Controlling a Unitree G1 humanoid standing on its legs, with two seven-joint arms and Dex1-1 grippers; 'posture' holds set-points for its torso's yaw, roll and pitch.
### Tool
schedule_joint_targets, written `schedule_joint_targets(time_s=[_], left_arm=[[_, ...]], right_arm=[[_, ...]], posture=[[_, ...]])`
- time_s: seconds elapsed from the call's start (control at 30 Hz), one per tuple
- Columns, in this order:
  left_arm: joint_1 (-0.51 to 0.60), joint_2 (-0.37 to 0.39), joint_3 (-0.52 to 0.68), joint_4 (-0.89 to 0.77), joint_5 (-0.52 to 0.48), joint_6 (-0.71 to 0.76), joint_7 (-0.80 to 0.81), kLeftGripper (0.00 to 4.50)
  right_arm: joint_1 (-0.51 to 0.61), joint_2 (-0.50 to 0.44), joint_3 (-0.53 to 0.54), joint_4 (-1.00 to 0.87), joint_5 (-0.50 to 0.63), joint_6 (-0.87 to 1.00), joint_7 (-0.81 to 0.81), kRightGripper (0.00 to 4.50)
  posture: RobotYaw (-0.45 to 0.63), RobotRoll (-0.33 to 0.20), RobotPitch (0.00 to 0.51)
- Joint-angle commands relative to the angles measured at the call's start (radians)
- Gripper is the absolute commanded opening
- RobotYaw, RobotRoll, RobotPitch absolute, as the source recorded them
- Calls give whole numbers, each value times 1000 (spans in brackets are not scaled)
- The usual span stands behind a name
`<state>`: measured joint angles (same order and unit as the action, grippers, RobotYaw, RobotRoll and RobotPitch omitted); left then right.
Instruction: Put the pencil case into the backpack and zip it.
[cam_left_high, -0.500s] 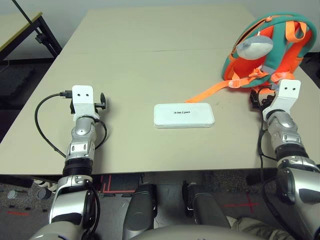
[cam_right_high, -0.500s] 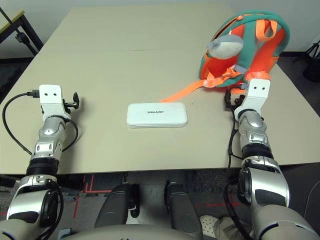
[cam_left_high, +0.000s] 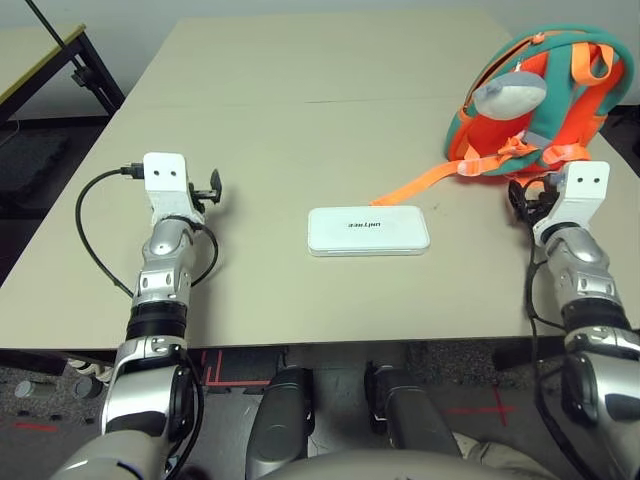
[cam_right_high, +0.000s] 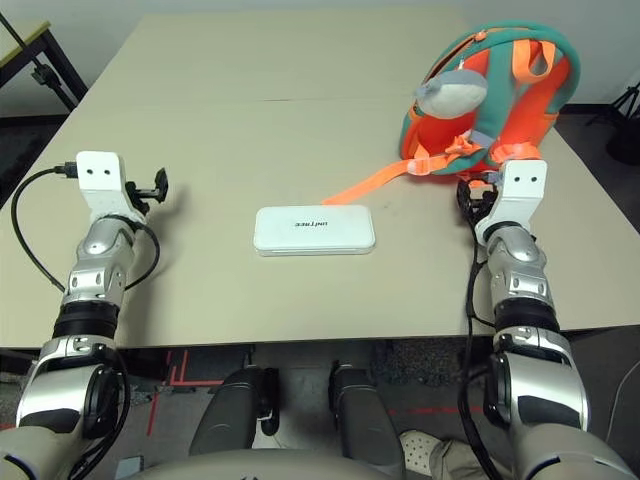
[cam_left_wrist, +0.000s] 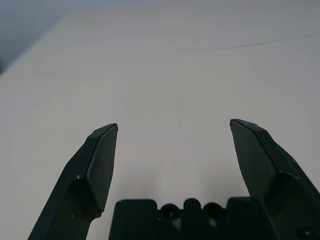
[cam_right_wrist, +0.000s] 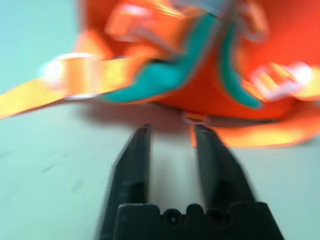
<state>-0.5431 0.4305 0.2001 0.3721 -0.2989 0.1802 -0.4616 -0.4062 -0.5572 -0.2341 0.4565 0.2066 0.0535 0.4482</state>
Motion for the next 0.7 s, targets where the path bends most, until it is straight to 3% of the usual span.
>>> schedule_joint_targets(time_s=[0.03,0.2,0.33,0.5,0.7], left_arm=[[15,40,-56,-129,-130,188,-225,4500],[6,73,-48,-178,-226,344,-343,4500],[-46,135,-95,-178,-306,509,-518,4500],[-166,183,-101,-70,-382,748,-613,4500],[-198,210,-188,-5,-410,1009,-692,4500]], right_arm=[[46,-62,58,-163,16,140,117,136],[59,-99,96,-272,36,257,215,59],[31,-115,133,-244,-3,243,261,59],[9,-111,172,-252,-20,236,307,59],[-20,-100,200,-220,-42,199,336,59]], posture=[[125,0,117],[100,0,118],[103,0,123],[120,0,125],[127,0,125]])
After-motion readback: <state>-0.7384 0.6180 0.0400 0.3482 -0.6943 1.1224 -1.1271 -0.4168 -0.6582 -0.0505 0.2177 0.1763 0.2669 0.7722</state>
